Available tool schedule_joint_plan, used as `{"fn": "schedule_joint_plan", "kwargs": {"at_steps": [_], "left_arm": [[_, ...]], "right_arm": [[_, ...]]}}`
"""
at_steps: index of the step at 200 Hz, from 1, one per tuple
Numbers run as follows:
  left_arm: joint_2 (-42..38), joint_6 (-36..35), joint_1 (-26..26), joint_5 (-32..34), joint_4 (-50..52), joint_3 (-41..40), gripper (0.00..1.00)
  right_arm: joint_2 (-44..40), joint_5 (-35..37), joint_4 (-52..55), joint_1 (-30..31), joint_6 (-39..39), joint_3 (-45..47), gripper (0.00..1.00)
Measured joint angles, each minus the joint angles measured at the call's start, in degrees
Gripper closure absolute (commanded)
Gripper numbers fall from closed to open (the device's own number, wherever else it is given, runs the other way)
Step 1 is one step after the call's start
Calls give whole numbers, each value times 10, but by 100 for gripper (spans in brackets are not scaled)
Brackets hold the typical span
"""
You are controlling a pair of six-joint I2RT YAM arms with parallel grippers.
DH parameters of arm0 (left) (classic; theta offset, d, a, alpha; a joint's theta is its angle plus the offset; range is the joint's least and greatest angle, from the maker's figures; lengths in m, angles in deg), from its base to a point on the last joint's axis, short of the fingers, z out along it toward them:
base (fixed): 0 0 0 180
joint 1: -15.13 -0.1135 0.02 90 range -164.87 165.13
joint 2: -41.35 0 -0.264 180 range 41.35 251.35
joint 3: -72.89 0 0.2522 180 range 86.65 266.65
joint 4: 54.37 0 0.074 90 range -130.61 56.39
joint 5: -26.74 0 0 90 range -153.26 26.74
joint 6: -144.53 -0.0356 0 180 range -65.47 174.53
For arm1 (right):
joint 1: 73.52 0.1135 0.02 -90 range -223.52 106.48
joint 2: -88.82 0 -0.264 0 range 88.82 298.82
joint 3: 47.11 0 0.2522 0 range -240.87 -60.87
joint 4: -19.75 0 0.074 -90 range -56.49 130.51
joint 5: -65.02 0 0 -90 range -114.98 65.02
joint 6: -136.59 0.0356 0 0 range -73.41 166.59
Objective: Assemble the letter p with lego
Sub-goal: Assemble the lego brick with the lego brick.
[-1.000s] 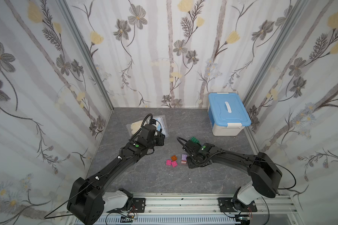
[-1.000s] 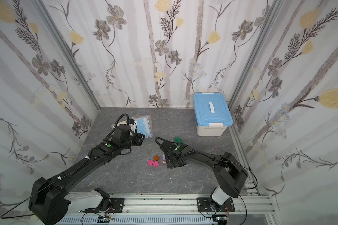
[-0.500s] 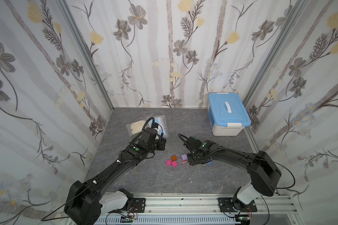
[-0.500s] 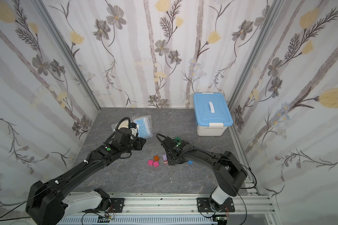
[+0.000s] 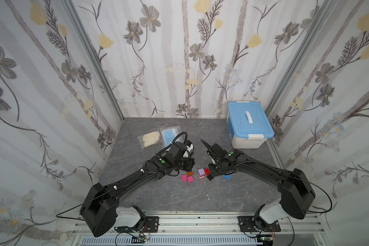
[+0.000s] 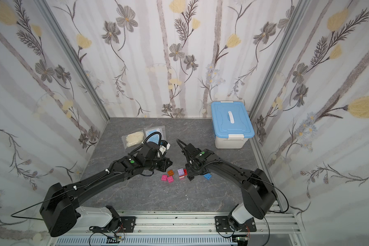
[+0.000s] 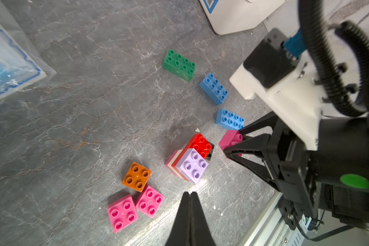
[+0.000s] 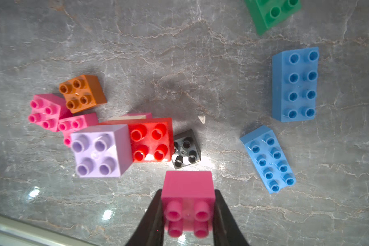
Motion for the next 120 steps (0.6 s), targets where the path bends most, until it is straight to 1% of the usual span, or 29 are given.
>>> {"fn": "schedule_joint_plan", "kwargs": {"at_steps": [15, 55, 85, 120], "left_arm": [[20, -1, 4, -14, 5, 8, 100], [77, -4, 12, -48, 8, 19, 100], [102, -3, 14, -63, -3, 19, 100], [124, 1, 15, -76, -30, 19, 100]], "right_arm": [[10, -21, 10, -9, -20, -17, 85], [35, -43, 37, -28, -53, -53, 85], [49, -61, 43, -30, -61, -64, 85], [64, -67, 42, -32, -62, -66, 85]]}}
